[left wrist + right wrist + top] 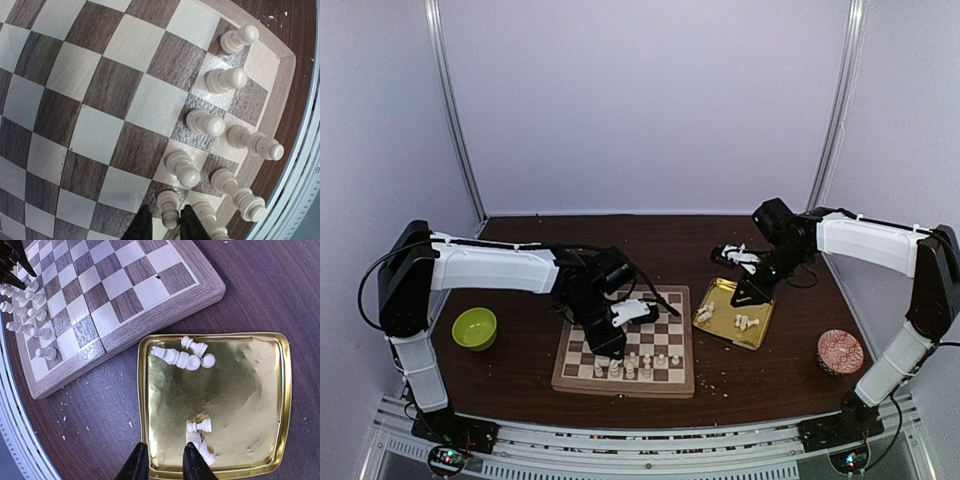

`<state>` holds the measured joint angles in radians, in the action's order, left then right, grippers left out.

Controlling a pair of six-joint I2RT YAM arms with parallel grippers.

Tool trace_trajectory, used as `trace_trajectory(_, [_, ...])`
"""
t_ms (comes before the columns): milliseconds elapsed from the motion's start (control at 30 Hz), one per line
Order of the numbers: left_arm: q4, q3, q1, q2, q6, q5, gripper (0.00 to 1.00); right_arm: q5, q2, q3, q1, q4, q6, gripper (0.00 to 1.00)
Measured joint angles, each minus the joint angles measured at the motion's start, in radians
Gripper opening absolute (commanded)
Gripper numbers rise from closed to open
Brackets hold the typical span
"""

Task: Set up the chess pieces on the board
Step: Place the pawn on d2.

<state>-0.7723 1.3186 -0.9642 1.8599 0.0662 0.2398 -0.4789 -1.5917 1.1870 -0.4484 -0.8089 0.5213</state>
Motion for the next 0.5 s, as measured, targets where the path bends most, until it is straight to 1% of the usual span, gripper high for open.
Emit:
trace_trajectory(100, [-0.001, 0.000, 0.000, 0.000, 0.000, 0.000, 0.21, 0.000, 0.000, 0.000, 0.000, -0.003, 0.000, 0.24])
trace_trajectory(300, [-0.014, 0.002, 0.000, -0.001, 0.002, -0.017, 0.28, -0.001, 0.000, 0.000, 0.000, -0.006, 0.000, 0.24])
trace_trajectory(500, [-0.055, 0.082, 0.000, -0.019, 0.013, -0.040, 0.32, -0.004, 0.000, 0.000, 0.000, -0.009, 0.000, 0.24])
